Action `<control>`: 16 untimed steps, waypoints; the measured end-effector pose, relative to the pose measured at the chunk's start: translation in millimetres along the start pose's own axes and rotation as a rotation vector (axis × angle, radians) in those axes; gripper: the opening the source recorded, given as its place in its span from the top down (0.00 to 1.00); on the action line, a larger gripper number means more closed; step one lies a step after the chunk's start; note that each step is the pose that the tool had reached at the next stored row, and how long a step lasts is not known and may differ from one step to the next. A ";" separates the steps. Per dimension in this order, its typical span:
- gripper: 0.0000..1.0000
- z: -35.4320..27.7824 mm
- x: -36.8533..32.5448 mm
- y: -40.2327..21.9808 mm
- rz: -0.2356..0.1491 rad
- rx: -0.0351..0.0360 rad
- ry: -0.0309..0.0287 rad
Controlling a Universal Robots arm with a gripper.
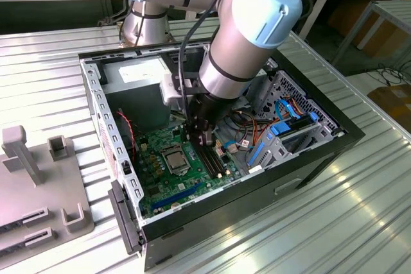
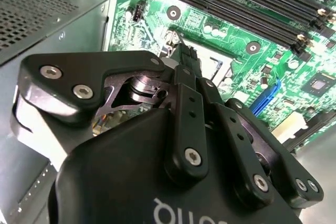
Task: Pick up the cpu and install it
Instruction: 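Install the first cpu locking lever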
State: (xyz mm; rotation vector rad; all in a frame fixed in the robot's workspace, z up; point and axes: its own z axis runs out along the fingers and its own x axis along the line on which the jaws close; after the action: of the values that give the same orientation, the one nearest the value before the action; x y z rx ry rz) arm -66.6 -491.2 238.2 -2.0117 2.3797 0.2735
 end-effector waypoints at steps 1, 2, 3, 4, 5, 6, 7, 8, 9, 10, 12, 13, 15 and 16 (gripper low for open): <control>0.89 0.0 0.0 -0.1 -0.014 -0.0017 0.0018; 0.89 0.1 0.0 -0.5 -0.027 -0.0033 0.0032; 0.89 0.1 -0.1 -0.9 -0.038 -0.0046 0.0045; 0.89 -0.1 -0.2 -1.9 -0.047 -0.0057 0.0058; 0.89 -0.1 -0.4 -3.1 -0.052 -0.0064 0.0065; 0.89 -0.2 -0.5 -3.9 -0.058 -0.0072 0.0073; 0.89 -0.2 -0.5 -3.9 -0.061 -0.0074 0.0077; 0.89 -0.2 -0.5 -3.9 -0.064 -0.0077 0.0081; 0.89 -0.2 0.1 -4.1 -0.082 -0.0089 0.0101; 0.89 -0.2 0.3 -4.1 -0.100 -0.0110 0.0124; 0.89 -0.1 1.3 -4.3 -0.131 -0.0143 0.0160; 0.89 0.2 2.0 -4.5 -0.141 -0.0155 0.0172; 0.89 1.1 3.8 -4.8 -0.151 -0.0167 0.0185; 0.89 1.8 4.2 -4.9 -0.158 -0.0177 0.0193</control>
State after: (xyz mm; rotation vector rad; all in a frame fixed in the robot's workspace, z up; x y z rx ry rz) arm -62.7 -495.9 235.3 -2.2040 2.2203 0.2736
